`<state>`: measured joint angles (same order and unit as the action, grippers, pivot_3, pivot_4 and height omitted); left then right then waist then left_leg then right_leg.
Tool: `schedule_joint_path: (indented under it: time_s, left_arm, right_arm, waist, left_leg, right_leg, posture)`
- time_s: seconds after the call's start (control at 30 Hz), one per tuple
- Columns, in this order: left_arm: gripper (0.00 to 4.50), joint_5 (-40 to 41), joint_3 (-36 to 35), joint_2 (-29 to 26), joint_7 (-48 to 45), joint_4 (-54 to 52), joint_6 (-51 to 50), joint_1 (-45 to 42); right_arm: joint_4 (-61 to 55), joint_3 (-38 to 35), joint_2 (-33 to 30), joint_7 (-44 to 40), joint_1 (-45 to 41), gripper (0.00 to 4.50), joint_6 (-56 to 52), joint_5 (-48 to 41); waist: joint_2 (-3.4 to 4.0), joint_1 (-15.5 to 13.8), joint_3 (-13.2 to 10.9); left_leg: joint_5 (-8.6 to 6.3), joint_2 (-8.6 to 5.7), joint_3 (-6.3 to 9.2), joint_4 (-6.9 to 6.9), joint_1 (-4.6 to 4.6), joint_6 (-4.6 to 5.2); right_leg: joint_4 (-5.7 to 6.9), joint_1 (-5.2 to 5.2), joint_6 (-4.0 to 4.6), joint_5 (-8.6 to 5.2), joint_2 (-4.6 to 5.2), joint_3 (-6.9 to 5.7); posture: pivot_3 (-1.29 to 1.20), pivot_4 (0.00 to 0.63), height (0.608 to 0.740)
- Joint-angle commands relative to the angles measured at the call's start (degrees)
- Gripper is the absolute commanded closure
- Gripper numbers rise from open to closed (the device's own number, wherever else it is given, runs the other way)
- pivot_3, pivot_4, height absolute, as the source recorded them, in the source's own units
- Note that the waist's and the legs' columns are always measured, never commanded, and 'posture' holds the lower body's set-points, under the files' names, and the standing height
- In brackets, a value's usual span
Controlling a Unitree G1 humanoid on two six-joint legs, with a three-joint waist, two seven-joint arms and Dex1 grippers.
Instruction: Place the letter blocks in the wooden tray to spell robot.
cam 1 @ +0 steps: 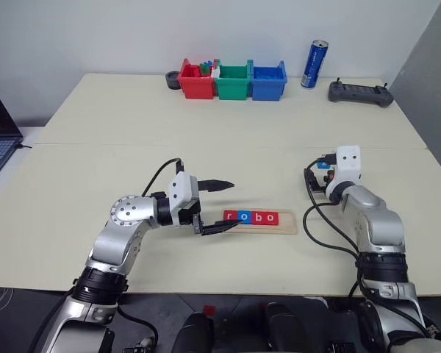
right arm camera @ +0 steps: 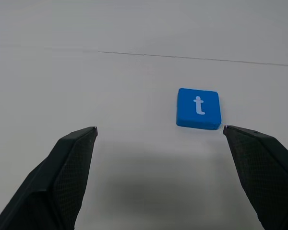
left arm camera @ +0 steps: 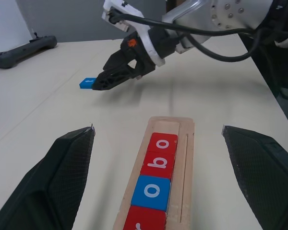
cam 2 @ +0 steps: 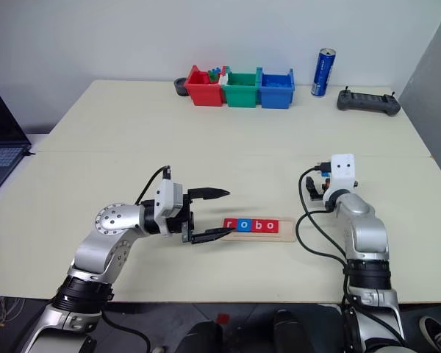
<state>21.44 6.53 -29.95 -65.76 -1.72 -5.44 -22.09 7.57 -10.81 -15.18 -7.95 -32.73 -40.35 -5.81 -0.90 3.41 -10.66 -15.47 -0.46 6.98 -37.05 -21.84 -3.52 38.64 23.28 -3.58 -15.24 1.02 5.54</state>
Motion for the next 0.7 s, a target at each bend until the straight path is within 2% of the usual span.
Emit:
schedule_joint_path:
  time_s: [0.03, 0.4, 0.7]
  left_arm:
    - [0.0, 0.16, -0.63, -0.07, -0.11, -1.1, 1.12, -0.39]
    - [0.0, 0.24, -1.05, -0.66, 0.48, -2.45, 0.57, 0.62]
    - [0.0, 0.43, -1.29, -1.29, 0.75, -3.81, 0.02, 1.75]
  right_arm:
    - [4.4, -1.55, -0.65, 1.1, -3.66, 0.03, 3.97, -0.3]
    - [21.5, -1.01, -0.66, 0.75, -12.4, 0.03, 11.14, -0.44]
    - [26.27, -0.95, -0.49, 2.03, -13.8, 0.03, 12.51, -0.49]
  waist:
    - [0.0, 0.04, 0.0]
    - [0.0, 1.11, 0.0]
    - [0.01, 1.43, 0.0]
  left_leg:
    - [0.0, 0.0, 0.0, 0.0, 0.0, 0.0]
    - [0.0, 0.01, 0.0, 0.01, 0.01, 0.01]
    - [0.0, 0.02, 0.01, 0.01, 0.01, 0.01]
  right_leg:
    - [0.0, 0.0, 0.0, 0.0, 0.0, 0.0]
    - [0.04, 0.0, 0.0, 0.0, -0.02, 0.01]
    - [0.07, 0.01, 0.0, 0.0, -0.02, 0.01]
  posture:
    - [0.0, 0.15, 0.74]
    - [0.0, 0.15, 0.74]
    - [0.0, 0.15, 0.74]
